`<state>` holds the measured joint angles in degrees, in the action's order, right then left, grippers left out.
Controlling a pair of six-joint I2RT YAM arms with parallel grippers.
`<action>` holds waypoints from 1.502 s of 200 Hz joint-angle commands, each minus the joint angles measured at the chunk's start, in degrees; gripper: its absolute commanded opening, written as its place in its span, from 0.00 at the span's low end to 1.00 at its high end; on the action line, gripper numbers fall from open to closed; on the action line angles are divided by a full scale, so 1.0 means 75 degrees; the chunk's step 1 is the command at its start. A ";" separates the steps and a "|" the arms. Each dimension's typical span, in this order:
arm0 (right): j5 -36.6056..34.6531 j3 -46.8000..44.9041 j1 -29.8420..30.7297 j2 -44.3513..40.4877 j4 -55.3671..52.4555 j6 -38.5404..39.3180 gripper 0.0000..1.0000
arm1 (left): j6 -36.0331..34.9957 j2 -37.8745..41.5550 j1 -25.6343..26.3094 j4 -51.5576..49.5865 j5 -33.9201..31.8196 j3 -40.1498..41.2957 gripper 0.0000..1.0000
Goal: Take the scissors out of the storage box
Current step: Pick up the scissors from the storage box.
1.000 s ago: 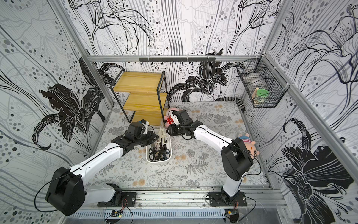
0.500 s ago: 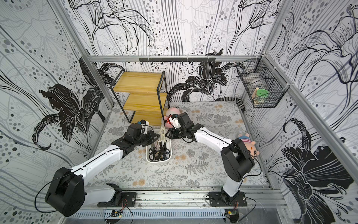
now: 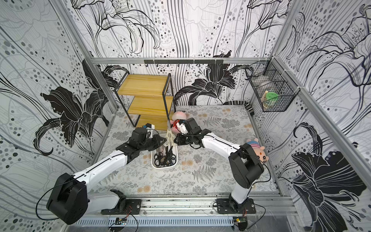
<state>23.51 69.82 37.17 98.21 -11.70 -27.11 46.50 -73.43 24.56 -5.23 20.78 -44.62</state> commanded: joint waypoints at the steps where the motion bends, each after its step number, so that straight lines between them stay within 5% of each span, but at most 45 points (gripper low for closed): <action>1: 0.0034 0.0127 0.0118 0.0017 -0.0042 0.0065 0.03 | 0.0103 0.0020 0.0017 0.0543 0.0111 0.0020 0.23; 21: -0.0156 0.0165 0.0110 0.0052 -0.0175 0.0064 0.00 | 0.0112 0.0015 0.0011 0.0451 0.0072 -0.0033 0.54; 53: -0.0466 0.0269 0.0107 0.0006 -0.0401 0.0152 0.00 | 0.0093 0.0101 0.0016 0.0271 -0.0262 -0.0137 0.83; 102: -0.0284 0.0538 0.0107 0.0109 -0.0353 0.0031 0.00 | 0.0086 -0.0203 0.0018 0.0480 -0.0097 -0.0308 0.81; 139: -0.0019 0.0674 0.0113 0.0217 -0.0252 -0.0033 0.00 | 0.0372 -0.0351 0.0016 0.1131 0.0149 -0.0084 0.59; 198: 0.0252 0.0711 0.0119 0.0231 0.0110 -0.0235 0.00 | 0.1046 -0.0915 0.0639 0.2157 0.0261 -0.0144 0.58; 300: 0.1332 0.0002 0.0130 -0.0255 0.1523 -0.0645 0.00 | 0.1827 -0.1589 0.0680 0.3792 0.0545 -0.0026 0.59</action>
<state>26.41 71.16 36.56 99.66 -5.69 -31.03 58.50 -83.31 29.28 15.77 23.73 -43.88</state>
